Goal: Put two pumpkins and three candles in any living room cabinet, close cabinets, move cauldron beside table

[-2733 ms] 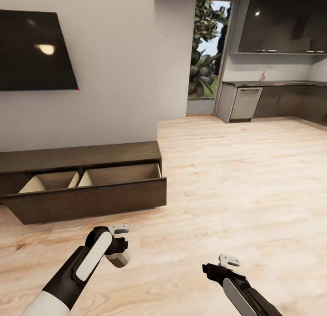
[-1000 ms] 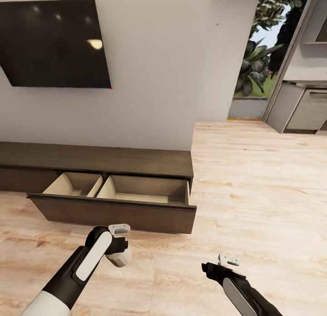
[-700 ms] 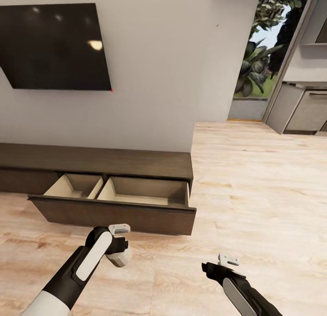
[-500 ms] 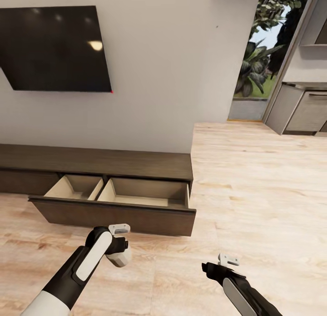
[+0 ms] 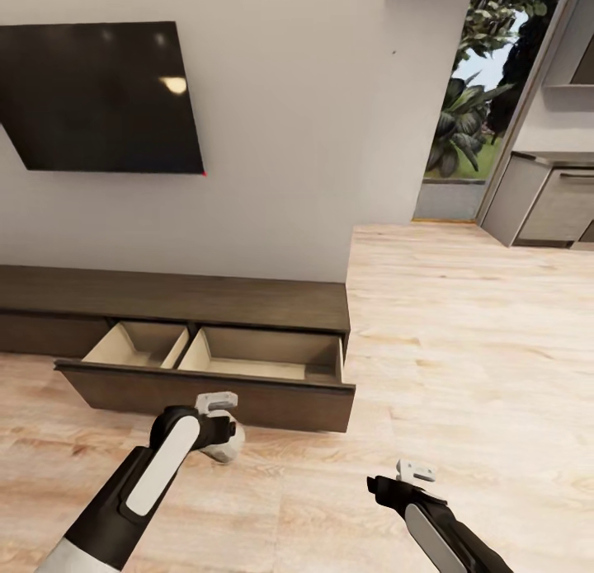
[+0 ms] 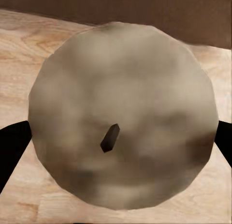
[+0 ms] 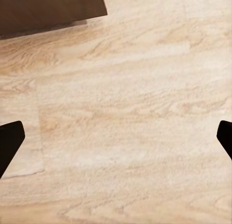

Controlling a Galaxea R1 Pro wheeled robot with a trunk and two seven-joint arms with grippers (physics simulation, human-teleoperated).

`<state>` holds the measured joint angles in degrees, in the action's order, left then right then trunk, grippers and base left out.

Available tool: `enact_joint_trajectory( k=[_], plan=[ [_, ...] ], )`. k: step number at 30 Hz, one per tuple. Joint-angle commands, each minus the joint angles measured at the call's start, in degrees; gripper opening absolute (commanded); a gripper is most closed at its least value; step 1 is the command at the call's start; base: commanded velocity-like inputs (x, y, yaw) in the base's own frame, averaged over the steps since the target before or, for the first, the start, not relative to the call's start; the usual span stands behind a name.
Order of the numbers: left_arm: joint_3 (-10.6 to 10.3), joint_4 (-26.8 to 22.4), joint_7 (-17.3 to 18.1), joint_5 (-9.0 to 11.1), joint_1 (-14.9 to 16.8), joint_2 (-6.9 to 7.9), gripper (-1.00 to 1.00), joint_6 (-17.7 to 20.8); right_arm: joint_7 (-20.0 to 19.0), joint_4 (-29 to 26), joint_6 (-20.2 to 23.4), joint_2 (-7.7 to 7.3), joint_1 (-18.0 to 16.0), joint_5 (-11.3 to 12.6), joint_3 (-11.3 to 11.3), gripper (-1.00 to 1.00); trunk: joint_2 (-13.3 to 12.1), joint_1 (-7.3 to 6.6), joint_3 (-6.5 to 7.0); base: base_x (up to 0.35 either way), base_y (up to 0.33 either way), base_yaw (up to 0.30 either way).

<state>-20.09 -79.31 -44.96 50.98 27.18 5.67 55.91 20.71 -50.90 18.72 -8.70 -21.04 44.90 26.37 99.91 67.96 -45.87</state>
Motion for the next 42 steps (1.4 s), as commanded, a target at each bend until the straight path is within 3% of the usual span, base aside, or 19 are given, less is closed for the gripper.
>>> enact_joint_trajectory(
  k=[1,9,23,30,42],
  plan=[
    [-0.08,-1.61,-0.65,0.31,-0.54,0.14,-1.00,0.30,0.50,-0.10,0.09,-0.06,-0.05,0.45,0.26,1.00,-0.39,-0.23,0.13,0.000,0.000,0.000],
    [-0.04,-7.96,-3.66,0.40,-2.67,0.24,-1.00,0.40,0.47,-0.08,0.09,-0.08,-0.05,0.45,0.26,1.00,-3.60,-1.98,1.56,0.000,0.000,0.000],
    [-0.06,-8.50,-3.97,0.35,-3.01,-0.08,-1.00,0.34,0.39,-0.07,0.09,-0.05,-0.05,0.75,0.26,1.00,-9.21,-5.06,4.08,0.000,0.000,0.000],
    [-0.26,-8.30,-3.99,0.36,-3.04,-0.13,-1.00,0.34,0.40,-0.07,0.09,-0.05,-0.05,0.71,0.29,1.00,-9.21,-5.06,4.08,0.045,0.000,0.000],
    [-0.35,-8.14,-4.00,0.35,-3.03,-0.13,-1.00,0.34,0.46,0.00,0.09,0.00,-0.05,0.54,0.30,1.00,-9.21,-5.06,4.08,0.317,-0.021,0.000]
  ],
)
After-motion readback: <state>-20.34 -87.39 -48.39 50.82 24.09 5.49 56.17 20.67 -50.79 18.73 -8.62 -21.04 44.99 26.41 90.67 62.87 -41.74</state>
